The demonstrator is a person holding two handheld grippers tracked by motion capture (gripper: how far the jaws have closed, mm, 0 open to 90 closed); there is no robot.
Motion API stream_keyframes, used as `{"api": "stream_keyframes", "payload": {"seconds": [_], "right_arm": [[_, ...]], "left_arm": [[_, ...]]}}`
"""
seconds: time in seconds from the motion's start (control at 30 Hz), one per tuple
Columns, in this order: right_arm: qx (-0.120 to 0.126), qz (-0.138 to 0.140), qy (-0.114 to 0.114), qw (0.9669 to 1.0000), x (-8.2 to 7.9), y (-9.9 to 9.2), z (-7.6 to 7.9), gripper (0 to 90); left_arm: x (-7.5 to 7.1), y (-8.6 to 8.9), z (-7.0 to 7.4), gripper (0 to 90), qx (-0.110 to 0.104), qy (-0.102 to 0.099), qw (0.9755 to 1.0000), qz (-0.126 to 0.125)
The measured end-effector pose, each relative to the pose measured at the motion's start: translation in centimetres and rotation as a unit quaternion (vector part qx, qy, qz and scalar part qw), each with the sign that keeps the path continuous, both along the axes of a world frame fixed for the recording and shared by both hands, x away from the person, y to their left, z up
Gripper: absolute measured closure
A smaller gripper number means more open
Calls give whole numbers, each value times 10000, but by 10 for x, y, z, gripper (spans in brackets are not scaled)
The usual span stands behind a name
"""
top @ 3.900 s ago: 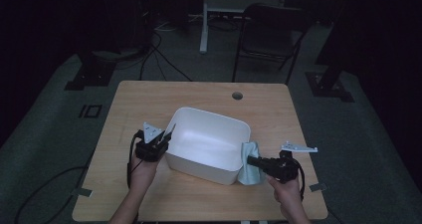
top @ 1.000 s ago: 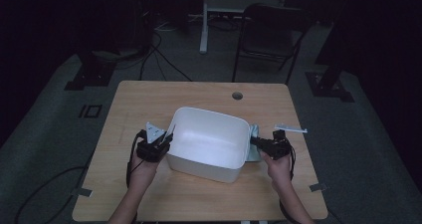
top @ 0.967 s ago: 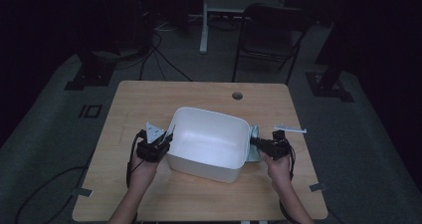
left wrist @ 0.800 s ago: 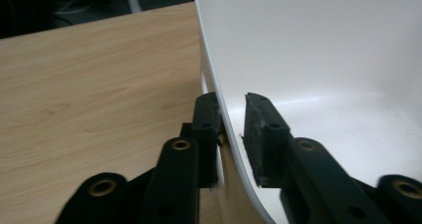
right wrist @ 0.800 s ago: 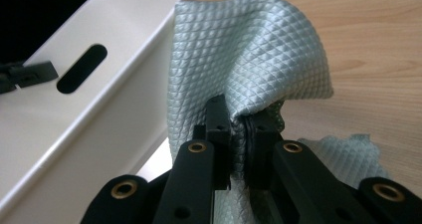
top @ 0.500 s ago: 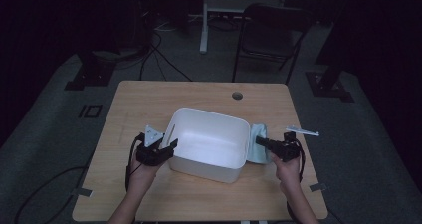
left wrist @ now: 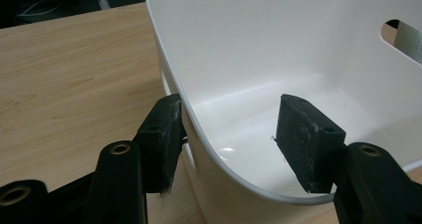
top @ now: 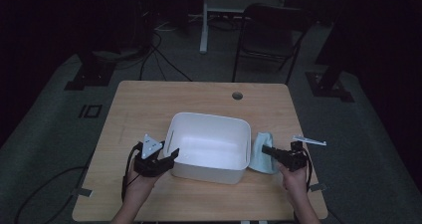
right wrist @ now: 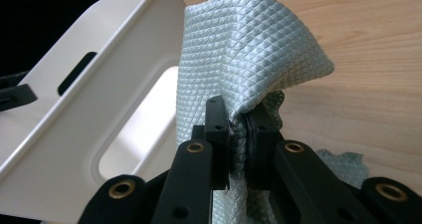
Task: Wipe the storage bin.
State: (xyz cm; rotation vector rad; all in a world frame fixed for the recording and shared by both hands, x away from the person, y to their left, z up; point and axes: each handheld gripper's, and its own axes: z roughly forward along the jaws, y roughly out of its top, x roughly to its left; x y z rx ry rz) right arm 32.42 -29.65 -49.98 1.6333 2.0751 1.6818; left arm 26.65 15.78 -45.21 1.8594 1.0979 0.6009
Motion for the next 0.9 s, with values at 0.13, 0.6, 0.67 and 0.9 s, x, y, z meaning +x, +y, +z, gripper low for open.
{"api": "stream_keyframes", "payload": {"seconds": [0.13, 0.6, 0.67, 0.9], "right_arm": [[32, -11, 15, 10000, -4, -4, 0, 831], [52, -23, 24, 10000, -9, -6, -1, 829], [55, -22, 21, 10000, -9, -6, -1, 829], [57, -8, -11, 10000, -13, -7, 1, 829]], "left_arm": [[-7, -1, -1, 442, -20, -36, 10000, 4], [-14, 10, 16, 394, -65, -107, 9997, -208], [-9, 12, 22, 387, -40, -145, 9997, -212], [26, 21, 30, 387, -208, -155, 9990, -359]]}}
